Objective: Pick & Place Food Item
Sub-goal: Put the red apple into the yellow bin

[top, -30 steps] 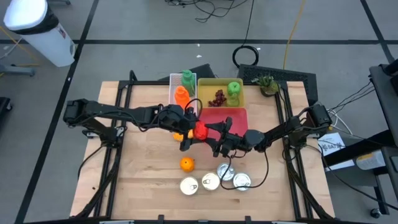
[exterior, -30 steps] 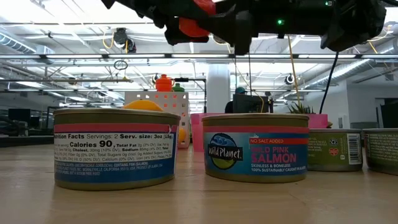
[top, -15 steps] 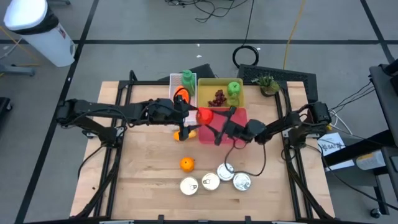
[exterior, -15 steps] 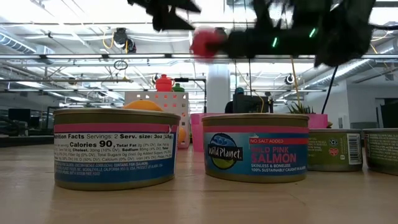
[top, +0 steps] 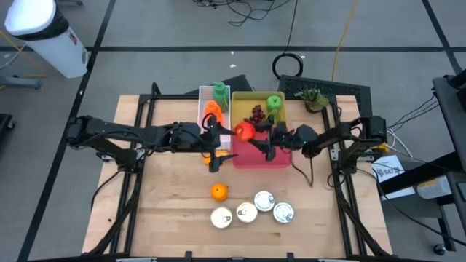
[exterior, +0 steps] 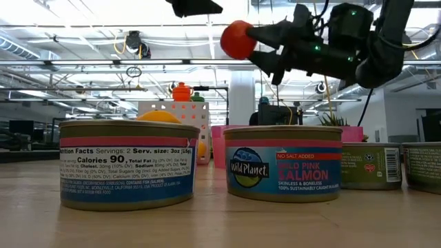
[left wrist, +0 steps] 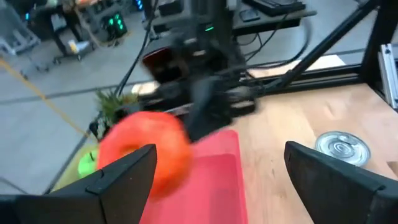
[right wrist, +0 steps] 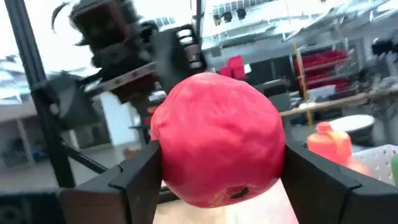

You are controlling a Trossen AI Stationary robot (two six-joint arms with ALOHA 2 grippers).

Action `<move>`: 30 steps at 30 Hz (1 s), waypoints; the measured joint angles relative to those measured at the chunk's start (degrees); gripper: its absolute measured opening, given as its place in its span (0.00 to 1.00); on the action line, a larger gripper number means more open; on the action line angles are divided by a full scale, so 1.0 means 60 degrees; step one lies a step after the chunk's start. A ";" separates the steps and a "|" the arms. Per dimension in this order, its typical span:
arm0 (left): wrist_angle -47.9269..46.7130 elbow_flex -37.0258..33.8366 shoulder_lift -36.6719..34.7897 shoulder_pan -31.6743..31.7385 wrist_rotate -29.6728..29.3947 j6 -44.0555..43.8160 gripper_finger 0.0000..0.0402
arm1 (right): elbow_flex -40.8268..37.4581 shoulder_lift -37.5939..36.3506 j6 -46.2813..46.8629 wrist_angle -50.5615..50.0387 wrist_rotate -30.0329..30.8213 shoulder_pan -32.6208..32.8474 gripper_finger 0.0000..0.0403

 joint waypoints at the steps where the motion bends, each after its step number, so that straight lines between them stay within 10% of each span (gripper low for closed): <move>1: 0.0079 0.0000 0.0006 -0.0073 -0.0003 0.0157 0.90 | 0.0024 -0.0010 0.0332 0.0036 -0.0232 -0.0110 0.67; 30: 0.0260 -0.0022 0.0200 -0.1160 -0.2414 0.4834 0.90 | 0.0712 -0.0231 0.0893 -0.0673 -0.1399 0.1099 0.67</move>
